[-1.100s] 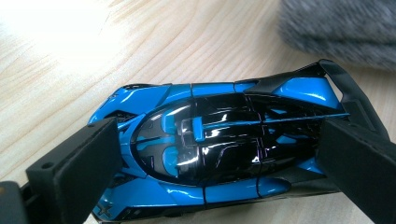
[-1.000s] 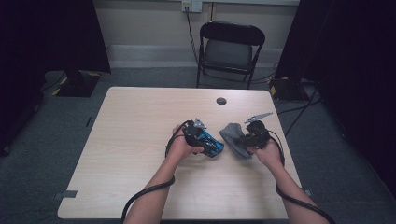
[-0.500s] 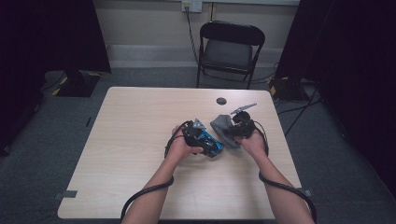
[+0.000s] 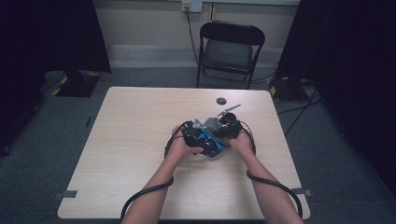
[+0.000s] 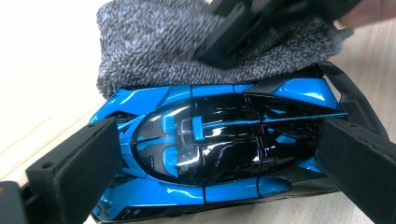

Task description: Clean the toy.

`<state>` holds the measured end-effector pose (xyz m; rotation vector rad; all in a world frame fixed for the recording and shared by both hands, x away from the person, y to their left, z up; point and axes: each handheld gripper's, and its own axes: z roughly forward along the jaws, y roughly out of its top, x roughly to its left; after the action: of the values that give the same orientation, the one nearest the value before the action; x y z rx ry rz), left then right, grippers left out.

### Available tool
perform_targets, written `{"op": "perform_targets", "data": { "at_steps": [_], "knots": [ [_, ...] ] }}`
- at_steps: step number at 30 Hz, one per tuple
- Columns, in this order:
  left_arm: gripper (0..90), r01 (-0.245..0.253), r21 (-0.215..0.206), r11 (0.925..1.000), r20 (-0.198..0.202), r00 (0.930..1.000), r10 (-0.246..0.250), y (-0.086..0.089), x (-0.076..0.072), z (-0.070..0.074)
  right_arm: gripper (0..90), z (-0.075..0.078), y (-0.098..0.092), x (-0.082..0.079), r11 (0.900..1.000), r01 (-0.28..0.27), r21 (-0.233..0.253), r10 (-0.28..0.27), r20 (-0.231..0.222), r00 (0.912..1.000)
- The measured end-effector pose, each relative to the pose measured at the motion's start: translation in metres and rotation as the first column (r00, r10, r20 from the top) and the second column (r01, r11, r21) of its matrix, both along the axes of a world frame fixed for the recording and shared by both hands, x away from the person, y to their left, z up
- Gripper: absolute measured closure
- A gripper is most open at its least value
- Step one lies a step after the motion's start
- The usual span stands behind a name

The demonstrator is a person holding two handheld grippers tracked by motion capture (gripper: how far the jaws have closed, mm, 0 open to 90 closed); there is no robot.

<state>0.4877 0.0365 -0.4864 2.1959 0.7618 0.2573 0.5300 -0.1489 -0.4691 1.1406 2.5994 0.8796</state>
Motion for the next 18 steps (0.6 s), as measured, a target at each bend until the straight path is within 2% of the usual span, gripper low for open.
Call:
{"op": "perform_targets", "data": {
  "at_steps": [6, 18],
  "knots": [
    [0.0, -0.002, -0.001, 1.0000, -0.003, 1.0000, 0.002, 0.000, 0.000, 0.000, 75.4, -0.002, -0.001, 0.000, 1.000, 0.011, 0.016, -0.011, -0.019, 0.9998],
    [0.1, 0.001, 0.000, 1.0000, -0.001, 1.0000, -0.001, 0.000, 0.000, 0.000, 75.5, -0.002, -0.014, -0.007, 0.999, -0.028, 0.021, 0.028, -0.015, 0.9995]
  ]
}}
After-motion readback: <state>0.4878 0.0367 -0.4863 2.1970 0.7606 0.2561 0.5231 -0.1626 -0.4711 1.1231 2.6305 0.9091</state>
